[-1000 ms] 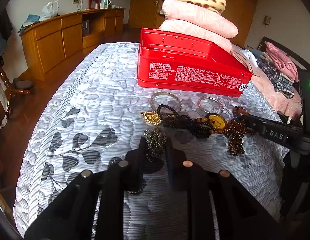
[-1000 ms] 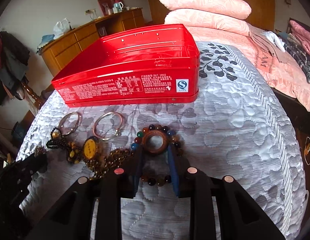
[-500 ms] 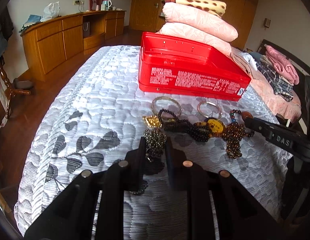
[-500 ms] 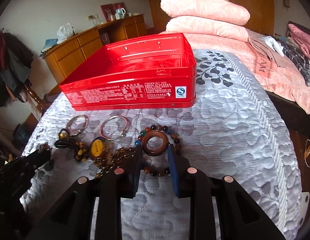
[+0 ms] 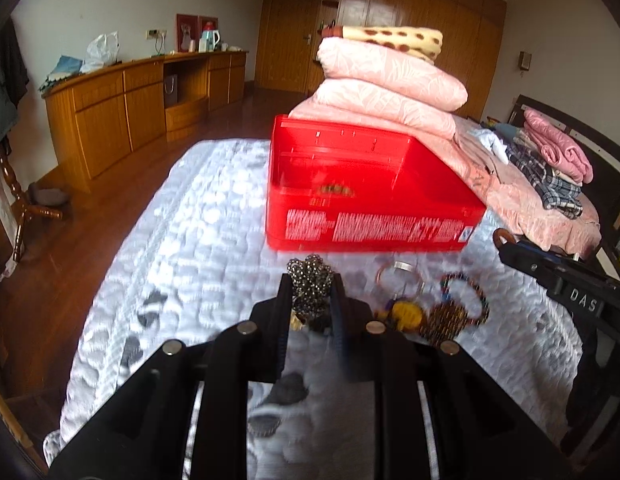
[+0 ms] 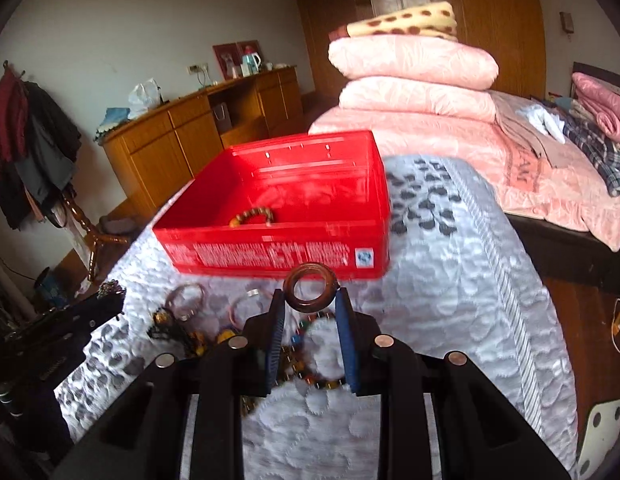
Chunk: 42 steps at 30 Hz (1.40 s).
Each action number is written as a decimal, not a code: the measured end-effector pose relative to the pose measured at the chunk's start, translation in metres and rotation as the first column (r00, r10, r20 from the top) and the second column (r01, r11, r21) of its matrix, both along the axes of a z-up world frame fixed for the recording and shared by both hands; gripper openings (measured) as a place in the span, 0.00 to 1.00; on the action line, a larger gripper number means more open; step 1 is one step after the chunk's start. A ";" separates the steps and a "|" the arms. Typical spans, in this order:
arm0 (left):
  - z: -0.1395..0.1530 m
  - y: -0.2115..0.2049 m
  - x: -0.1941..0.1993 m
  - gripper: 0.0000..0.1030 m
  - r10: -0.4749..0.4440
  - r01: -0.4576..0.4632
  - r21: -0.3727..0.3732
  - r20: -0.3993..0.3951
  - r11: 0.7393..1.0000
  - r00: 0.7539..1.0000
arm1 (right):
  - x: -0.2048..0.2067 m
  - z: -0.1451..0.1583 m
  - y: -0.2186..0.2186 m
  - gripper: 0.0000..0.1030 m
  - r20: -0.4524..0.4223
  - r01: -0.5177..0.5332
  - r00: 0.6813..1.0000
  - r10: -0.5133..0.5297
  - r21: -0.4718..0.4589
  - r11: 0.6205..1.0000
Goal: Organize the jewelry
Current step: 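Lower the chain and ring bracelet into the red tin while both tools open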
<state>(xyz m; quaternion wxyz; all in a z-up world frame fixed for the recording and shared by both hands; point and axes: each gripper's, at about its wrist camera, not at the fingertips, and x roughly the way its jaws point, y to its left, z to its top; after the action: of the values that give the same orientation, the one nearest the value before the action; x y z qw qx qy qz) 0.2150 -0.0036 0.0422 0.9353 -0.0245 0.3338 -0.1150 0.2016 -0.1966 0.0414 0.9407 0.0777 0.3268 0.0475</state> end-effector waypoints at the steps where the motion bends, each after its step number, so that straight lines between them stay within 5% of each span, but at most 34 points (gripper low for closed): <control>1: 0.003 -0.002 0.003 0.17 -0.001 0.001 0.000 0.007 1.000 1.000 | 0.003 0.002 0.001 0.25 0.005 -0.002 1.000 0.002 0.000 1.000; 15: 0.041 -0.032 0.086 0.17 -0.019 0.021 -0.023 0.058 1.000 0.998 | 0.074 0.027 0.003 0.25 0.044 -0.022 0.999 0.021 0.023 0.999; 23: 0.023 -0.050 0.140 0.17 -0.027 0.026 -0.021 -0.016 0.999 1.000 | 0.109 0.008 -0.001 0.25 -0.004 -0.017 1.000 0.017 0.050 0.999; 31: 0.002 -0.059 0.152 0.19 -0.037 0.037 0.005 -0.061 0.999 0.997 | 0.116 -0.003 -0.002 0.29 -0.033 -0.016 0.999 0.017 0.037 0.999; 33: 0.002 -0.058 0.151 0.36 -0.034 0.034 0.000 -0.059 0.999 0.998 | 0.116 -0.004 -0.003 0.30 -0.032 -0.013 0.999 0.015 0.046 0.999; 42: 0.029 -0.038 0.115 0.53 -0.001 0.001 0.006 0.053 1.000 0.999 | 0.088 0.001 -0.024 0.37 0.012 0.027 1.000 -0.028 0.101 0.995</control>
<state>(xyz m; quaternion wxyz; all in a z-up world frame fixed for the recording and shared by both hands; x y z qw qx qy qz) 0.3299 -0.0417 0.0708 0.9438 -0.0183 0.3093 -0.1152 0.2897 -0.2210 0.0422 0.9382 0.1293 0.3168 0.0516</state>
